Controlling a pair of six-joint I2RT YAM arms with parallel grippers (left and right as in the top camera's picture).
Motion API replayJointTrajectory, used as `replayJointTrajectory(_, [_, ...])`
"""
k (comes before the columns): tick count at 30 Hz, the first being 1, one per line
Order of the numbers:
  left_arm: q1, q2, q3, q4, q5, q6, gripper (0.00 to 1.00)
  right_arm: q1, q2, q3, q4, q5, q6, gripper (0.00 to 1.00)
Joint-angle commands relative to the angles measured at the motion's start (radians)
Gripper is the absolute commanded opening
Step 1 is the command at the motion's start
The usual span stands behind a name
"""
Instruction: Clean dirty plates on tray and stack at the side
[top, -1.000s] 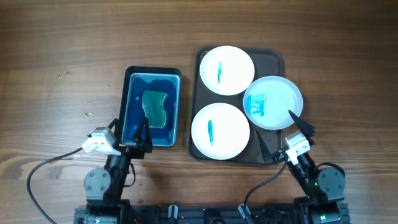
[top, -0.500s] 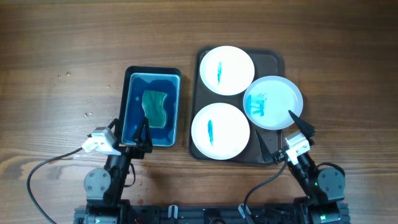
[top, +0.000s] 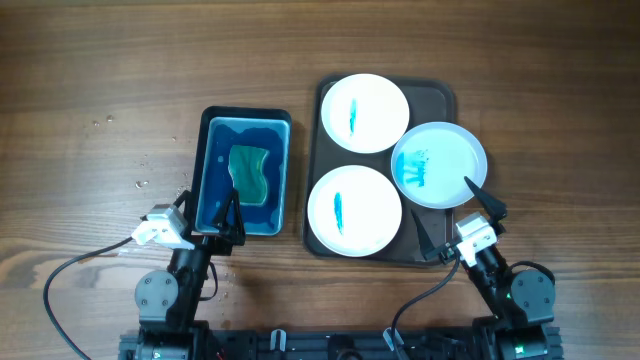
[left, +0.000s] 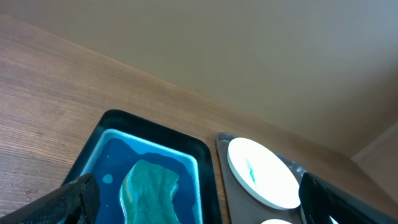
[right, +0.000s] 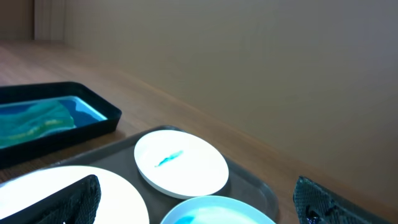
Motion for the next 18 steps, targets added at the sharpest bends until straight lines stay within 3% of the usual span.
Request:
replayJointTrajectory(1, [-0.006,-0.003,-0.002,-0.007,0.002,0.013,1.0,0.002,-0.002,-0.002,0.001,0.003,-0.048,1.0])
replayJointTrajectory(5, [-0.006,-0.003,-0.002,-0.007,0.003,0.012,1.0,0.002,-0.002,-0.002,0.001,-0.006,-0.043,1.0])
replayJointTrajectory(12, [-0.007,-0.003,-0.002,-0.002,0.072,0.011,1.0,0.002,-0.002,-0.002,0.009,-0.271,-0.02,1.0])
replayJointTrajectory(18, [-0.011,-0.002,-0.002,0.028,0.167,-0.095,1.0,0.002,-0.002,0.004,0.015,-0.316,0.086,1.0])
